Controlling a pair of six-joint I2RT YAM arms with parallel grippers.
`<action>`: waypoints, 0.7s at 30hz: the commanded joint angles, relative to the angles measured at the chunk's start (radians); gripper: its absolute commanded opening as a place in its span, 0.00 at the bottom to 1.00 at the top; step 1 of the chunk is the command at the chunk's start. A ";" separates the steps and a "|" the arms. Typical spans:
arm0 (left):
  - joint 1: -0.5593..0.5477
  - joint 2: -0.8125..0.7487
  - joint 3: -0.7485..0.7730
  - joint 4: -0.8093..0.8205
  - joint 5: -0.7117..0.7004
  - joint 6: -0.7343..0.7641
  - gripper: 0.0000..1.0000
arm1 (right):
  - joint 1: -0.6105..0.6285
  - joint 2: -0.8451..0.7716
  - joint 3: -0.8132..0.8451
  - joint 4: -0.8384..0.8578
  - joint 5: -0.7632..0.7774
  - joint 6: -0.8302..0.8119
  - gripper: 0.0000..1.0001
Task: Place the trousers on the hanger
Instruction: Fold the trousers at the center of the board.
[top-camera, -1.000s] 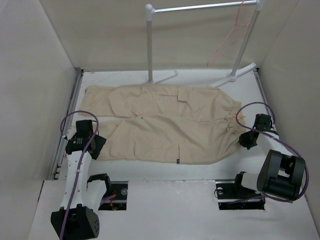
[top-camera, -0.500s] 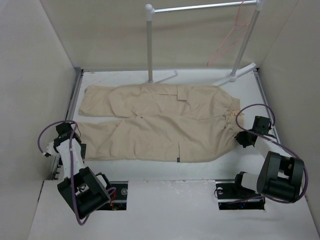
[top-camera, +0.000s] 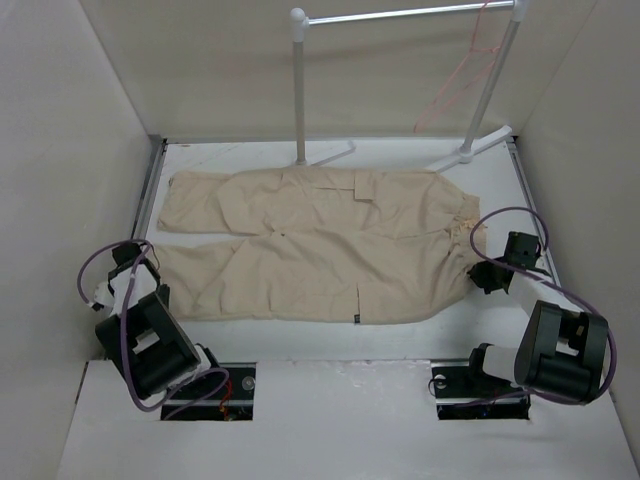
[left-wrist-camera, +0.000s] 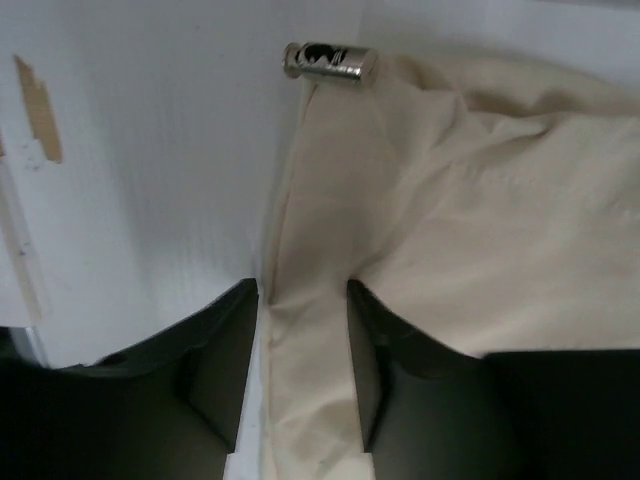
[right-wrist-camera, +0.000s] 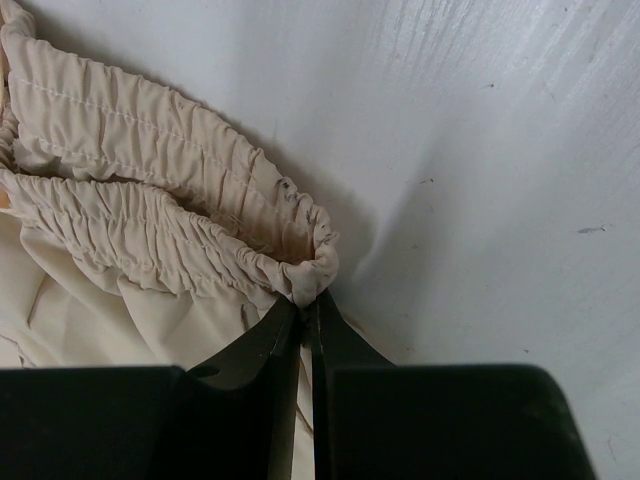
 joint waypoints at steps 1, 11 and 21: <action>0.024 0.027 -0.019 0.096 0.021 -0.020 0.31 | 0.005 -0.001 -0.034 -0.025 0.013 -0.011 0.06; -0.040 -0.132 0.131 -0.023 -0.014 -0.047 0.01 | 0.019 -0.157 0.019 -0.169 0.054 -0.079 0.03; -0.166 0.026 0.541 -0.056 -0.075 -0.012 0.00 | 0.017 -0.161 0.263 -0.236 0.157 -0.099 0.02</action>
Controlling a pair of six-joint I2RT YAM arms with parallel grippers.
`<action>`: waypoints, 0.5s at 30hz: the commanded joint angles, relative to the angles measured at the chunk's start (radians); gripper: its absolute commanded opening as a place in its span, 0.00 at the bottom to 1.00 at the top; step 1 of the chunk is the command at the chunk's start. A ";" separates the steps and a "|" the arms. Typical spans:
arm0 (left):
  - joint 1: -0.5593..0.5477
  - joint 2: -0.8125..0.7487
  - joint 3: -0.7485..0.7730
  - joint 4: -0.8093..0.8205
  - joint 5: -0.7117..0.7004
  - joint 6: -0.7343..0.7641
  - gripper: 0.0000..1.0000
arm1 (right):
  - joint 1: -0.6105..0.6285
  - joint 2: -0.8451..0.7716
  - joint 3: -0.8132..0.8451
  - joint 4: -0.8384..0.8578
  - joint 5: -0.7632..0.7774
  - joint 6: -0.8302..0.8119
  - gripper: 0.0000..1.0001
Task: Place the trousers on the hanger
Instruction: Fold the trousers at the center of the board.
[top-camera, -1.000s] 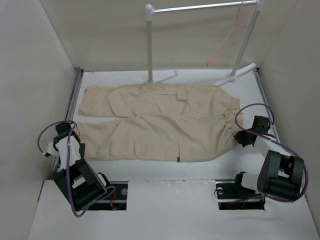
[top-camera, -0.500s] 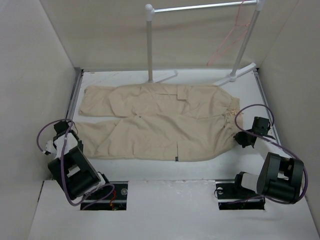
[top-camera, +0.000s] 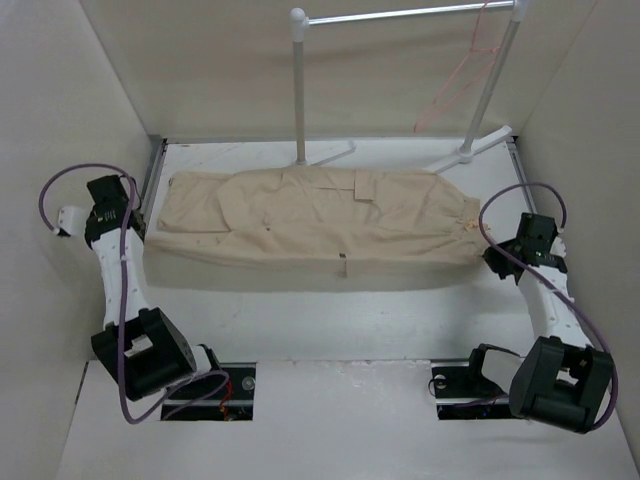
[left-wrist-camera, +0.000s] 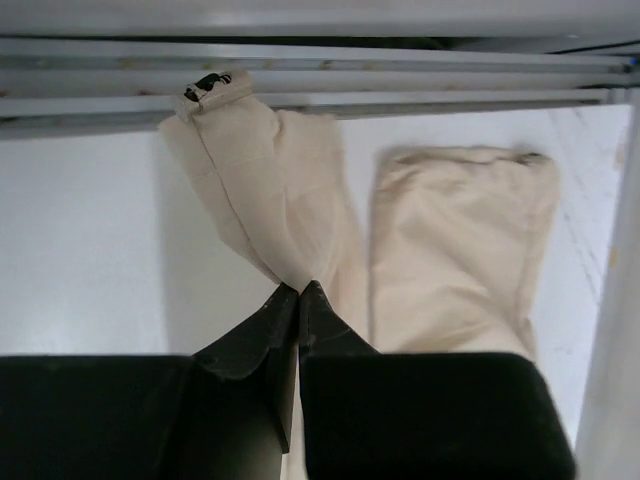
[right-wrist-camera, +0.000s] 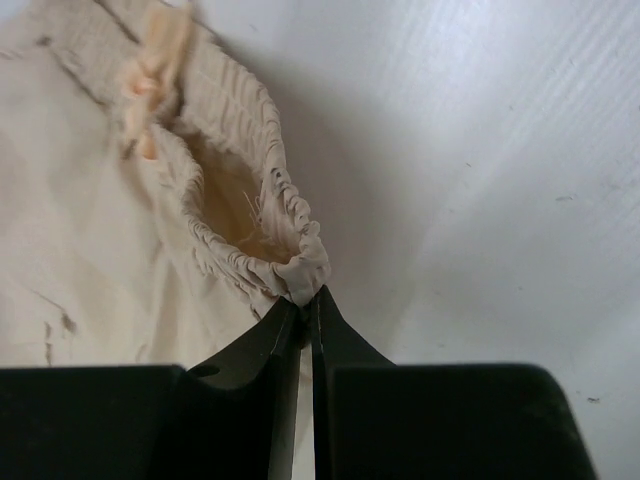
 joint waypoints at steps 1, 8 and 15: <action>-0.066 0.070 0.119 -0.013 -0.068 0.008 0.00 | 0.004 0.028 0.139 0.001 0.089 -0.012 0.02; -0.161 0.324 0.406 -0.017 -0.130 0.035 0.00 | 0.005 0.261 0.422 0.009 0.121 -0.007 0.03; -0.210 0.591 0.714 -0.025 -0.154 0.086 0.00 | 0.005 0.579 0.775 -0.034 0.075 -0.015 0.03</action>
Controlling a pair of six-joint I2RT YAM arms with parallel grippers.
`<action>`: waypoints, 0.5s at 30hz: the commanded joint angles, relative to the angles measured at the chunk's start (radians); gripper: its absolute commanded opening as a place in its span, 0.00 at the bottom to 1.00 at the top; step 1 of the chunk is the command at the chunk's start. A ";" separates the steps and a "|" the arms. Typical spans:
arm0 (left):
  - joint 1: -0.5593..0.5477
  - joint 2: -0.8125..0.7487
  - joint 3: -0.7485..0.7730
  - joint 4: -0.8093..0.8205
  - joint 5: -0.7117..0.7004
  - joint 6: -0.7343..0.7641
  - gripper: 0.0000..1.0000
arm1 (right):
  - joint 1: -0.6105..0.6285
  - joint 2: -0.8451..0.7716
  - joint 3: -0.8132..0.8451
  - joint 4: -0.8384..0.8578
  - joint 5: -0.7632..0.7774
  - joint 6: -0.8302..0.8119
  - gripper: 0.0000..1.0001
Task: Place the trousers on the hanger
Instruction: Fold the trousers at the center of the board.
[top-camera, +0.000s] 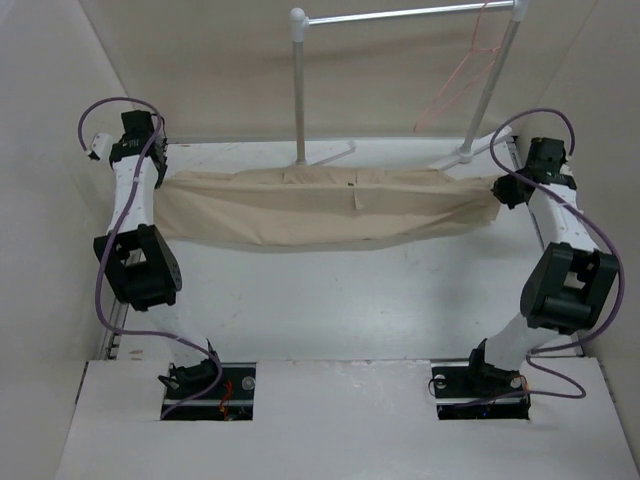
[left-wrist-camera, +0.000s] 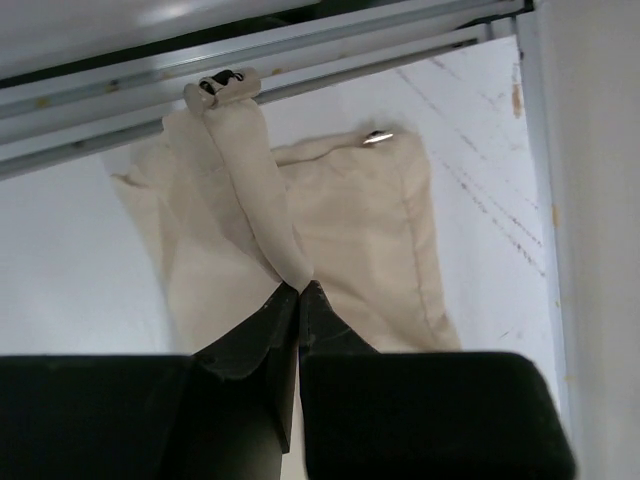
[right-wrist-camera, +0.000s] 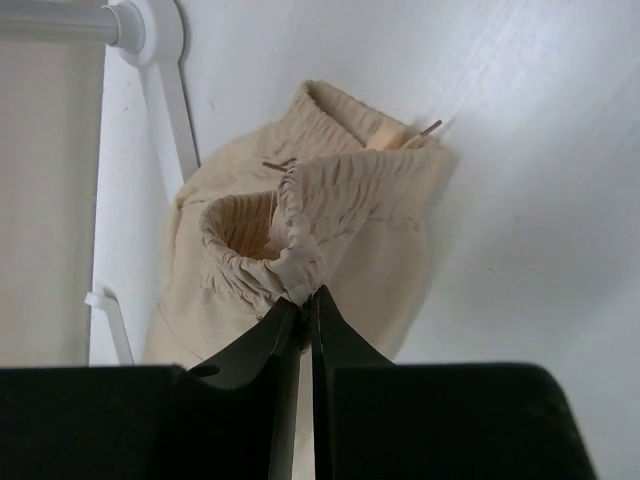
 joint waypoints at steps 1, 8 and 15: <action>0.001 0.087 0.164 0.009 -0.090 0.039 0.00 | -0.014 0.117 0.193 -0.013 0.045 -0.010 0.03; -0.018 0.365 0.493 -0.024 -0.081 0.065 0.02 | -0.012 0.428 0.594 -0.131 0.022 -0.018 0.04; -0.022 0.460 0.567 0.111 0.077 0.112 0.41 | 0.012 0.545 0.757 -0.131 0.017 -0.018 0.44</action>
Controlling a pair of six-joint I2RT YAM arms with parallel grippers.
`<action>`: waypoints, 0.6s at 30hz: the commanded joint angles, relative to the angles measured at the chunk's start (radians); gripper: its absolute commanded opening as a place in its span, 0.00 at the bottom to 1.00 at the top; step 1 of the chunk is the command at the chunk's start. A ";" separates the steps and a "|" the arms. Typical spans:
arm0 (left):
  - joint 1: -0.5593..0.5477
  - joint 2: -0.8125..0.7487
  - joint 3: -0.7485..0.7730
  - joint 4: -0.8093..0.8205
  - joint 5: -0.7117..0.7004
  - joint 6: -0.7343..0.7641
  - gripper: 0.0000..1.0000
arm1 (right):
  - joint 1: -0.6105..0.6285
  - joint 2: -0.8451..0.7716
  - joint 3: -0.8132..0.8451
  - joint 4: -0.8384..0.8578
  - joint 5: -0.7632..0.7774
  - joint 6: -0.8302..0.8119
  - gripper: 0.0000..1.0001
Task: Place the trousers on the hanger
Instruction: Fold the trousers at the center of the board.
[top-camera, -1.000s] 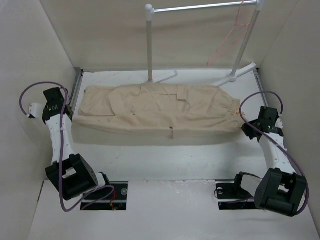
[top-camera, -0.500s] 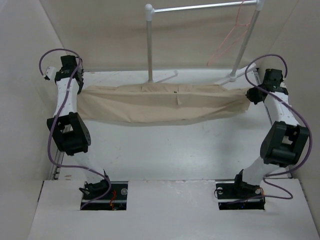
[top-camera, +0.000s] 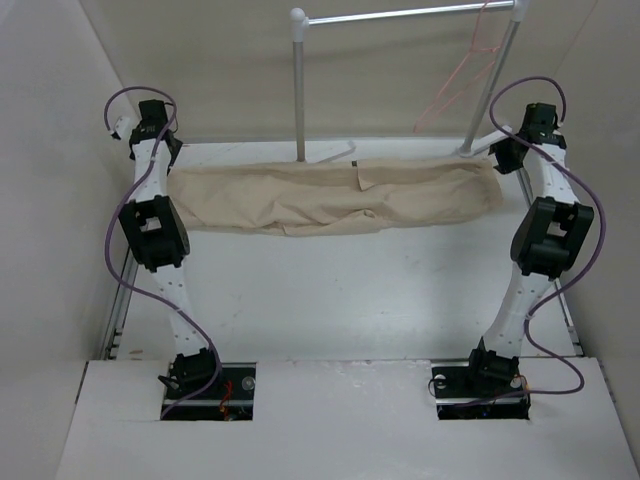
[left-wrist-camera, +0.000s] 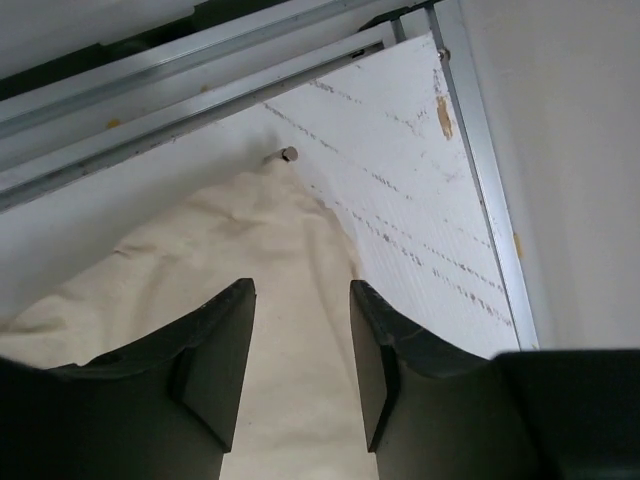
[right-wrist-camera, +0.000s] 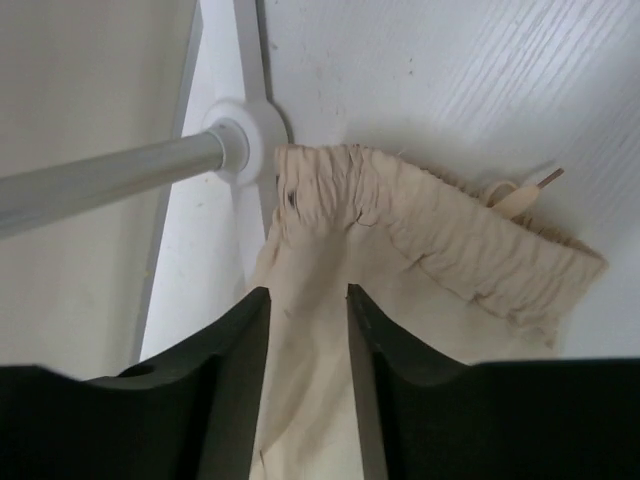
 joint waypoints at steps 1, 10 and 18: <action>0.012 -0.063 0.044 0.105 0.022 0.069 0.47 | 0.007 -0.022 0.072 -0.006 0.038 -0.014 0.47; 0.055 -0.557 -0.762 0.242 0.078 -0.019 0.51 | 0.071 -0.406 -0.504 0.244 0.035 -0.083 0.20; 0.111 -0.640 -1.178 0.493 0.271 -0.128 0.55 | 0.041 -0.532 -0.844 0.384 -0.021 -0.071 0.31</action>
